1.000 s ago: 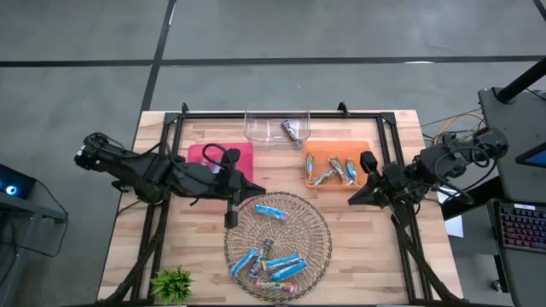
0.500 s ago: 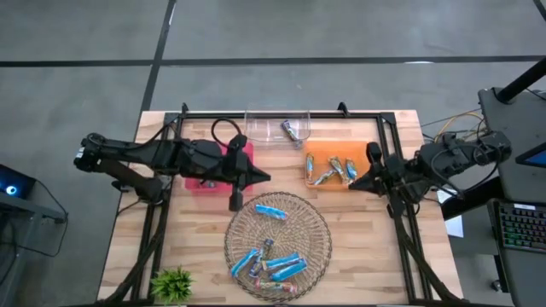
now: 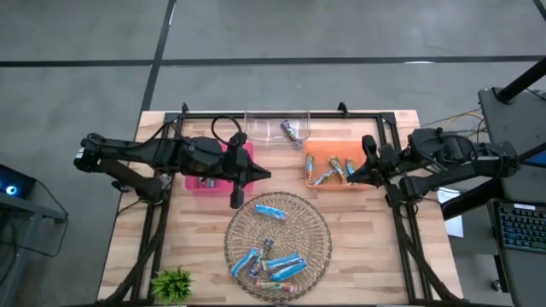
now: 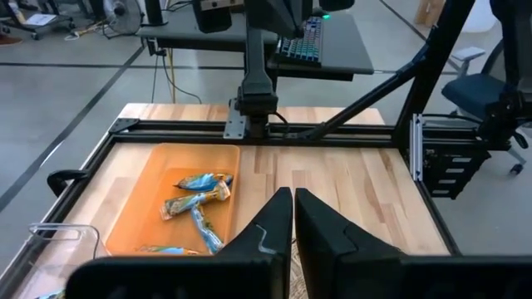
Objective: Pick and place Granola Bars by type
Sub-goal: Put the red granola bar into the pink bin
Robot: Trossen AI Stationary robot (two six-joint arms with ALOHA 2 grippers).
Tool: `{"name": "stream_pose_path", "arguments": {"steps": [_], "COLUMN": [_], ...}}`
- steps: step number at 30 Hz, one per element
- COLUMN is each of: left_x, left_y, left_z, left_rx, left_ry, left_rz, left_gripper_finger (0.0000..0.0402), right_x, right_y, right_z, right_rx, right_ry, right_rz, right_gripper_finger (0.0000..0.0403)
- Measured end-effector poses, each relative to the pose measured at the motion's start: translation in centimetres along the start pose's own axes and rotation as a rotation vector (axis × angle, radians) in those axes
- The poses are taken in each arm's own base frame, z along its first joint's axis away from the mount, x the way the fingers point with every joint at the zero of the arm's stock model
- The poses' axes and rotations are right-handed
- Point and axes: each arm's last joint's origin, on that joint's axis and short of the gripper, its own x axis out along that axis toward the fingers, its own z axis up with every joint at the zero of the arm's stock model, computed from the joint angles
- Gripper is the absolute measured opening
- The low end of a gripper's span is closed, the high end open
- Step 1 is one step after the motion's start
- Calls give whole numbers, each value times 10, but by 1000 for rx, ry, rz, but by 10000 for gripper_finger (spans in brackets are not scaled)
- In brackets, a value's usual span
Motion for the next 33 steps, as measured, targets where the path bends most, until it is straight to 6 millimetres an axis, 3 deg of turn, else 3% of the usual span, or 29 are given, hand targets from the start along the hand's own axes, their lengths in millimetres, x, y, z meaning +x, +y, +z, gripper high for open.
{"name": "stream_pose_path", "arguments": {"steps": [8,15,27,33], "left_x": [1,1,3,3], "left_y": [4,8,5,6], "left_z": [-4,-4,-1,-1], "left_rx": [-2,2,-159,-173], "left_ry": [37,29,0,0], "left_rz": [28,171,91,90], "left_gripper_finger": [0,0,1,41], "right_x": [0,0,0,0], "right_y": [-1,-1,-1,-1], "right_z": [-1,-1,-1,-1], "right_rx": [-21,-26,-2,4], "right_ry": [11,11,11,13], "right_rz": [-4,-5,-8,-10], "right_gripper_finger": [8,8,8,8]}}
